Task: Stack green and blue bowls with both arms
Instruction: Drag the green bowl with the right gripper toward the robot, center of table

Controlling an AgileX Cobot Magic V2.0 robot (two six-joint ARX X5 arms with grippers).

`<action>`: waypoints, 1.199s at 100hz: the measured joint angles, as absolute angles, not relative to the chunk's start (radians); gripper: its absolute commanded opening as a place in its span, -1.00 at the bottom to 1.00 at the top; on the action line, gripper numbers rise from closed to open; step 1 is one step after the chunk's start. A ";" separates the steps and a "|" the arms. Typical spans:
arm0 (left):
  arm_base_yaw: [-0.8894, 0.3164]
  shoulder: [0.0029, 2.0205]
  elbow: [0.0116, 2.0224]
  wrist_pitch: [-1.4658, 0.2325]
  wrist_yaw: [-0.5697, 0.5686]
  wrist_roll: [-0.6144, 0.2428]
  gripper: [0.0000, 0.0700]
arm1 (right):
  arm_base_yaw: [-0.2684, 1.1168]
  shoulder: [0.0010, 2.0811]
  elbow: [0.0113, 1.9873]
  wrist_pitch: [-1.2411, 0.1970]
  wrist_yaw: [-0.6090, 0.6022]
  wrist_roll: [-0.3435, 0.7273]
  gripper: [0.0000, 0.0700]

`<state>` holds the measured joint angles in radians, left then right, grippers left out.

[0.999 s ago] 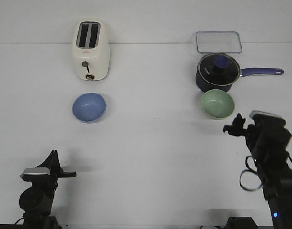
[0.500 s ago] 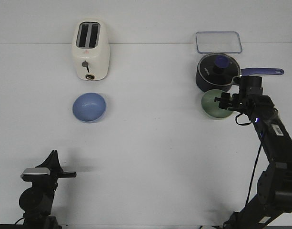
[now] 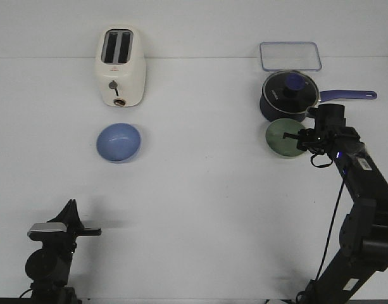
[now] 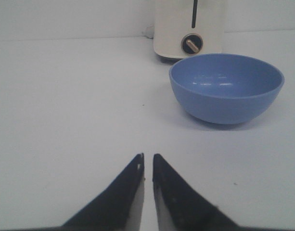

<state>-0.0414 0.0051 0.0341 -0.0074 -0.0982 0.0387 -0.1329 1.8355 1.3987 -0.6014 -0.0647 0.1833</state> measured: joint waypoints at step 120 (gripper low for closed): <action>-0.041 0.005 0.034 -0.007 -0.098 0.039 -0.96 | 0.595 1.344 0.912 -0.558 -0.156 0.321 -1.00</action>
